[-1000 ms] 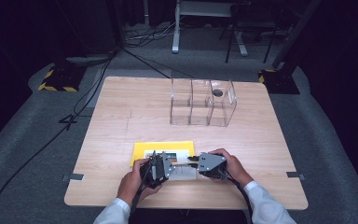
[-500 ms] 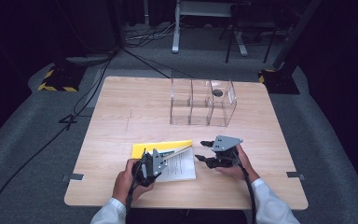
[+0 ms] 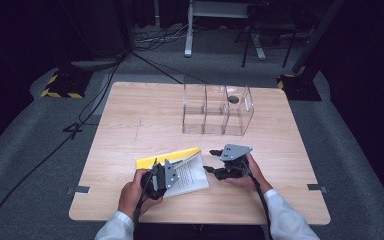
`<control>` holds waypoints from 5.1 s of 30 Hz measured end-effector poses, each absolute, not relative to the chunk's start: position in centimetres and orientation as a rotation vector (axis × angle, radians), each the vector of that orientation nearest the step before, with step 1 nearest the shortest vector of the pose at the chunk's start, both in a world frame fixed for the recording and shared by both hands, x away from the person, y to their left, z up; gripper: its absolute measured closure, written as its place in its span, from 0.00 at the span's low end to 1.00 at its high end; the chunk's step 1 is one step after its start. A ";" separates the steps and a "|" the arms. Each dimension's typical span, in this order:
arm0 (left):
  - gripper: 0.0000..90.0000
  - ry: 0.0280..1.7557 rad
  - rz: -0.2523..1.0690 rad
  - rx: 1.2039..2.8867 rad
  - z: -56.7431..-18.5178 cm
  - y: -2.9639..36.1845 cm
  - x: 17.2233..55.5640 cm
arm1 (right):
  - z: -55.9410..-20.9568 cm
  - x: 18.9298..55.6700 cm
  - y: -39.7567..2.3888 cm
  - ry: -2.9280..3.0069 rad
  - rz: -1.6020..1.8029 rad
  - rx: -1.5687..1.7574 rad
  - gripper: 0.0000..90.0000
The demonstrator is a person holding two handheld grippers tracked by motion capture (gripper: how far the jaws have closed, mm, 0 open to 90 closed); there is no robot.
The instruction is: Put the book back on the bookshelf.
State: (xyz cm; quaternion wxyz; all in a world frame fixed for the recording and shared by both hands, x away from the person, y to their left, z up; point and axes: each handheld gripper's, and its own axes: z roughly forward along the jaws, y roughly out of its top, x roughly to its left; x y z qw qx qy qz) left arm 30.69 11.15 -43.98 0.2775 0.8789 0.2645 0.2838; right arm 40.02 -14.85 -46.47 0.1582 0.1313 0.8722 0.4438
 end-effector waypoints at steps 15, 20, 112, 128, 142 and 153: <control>0.90 0.655 0.558 2.392 -44.4 12.2 31.2 | -44.3 39.9 -13.6 2.543 1.292 -0.023 0.83; 0.75 0.651 0.556 2.469 -44.5 10.2 31.5 | -44.2 38.4 -13.2 2.537 1.234 -0.084 0.87; 0.93 0.857 0.581 1.829 -42.9 13.1 32.8 | -38.6 37.2 -16.8 2.450 1.522 0.537 0.46; 0.91 0.786 0.538 1.861 -42.9 12.1 32.5 | -40.6 35.1 -17.4 2.275 1.443 0.555 0.90; 0.85 0.694 0.514 1.906 -42.7 8.5 33.5 | -40.1 33.7 -20.1 2.277 1.436 0.544 0.86; 0.52 0.588 0.427 1.996 -43.7 9.3 32.4 | -40.8 33.3 -19.3 2.385 1.496 0.401 0.83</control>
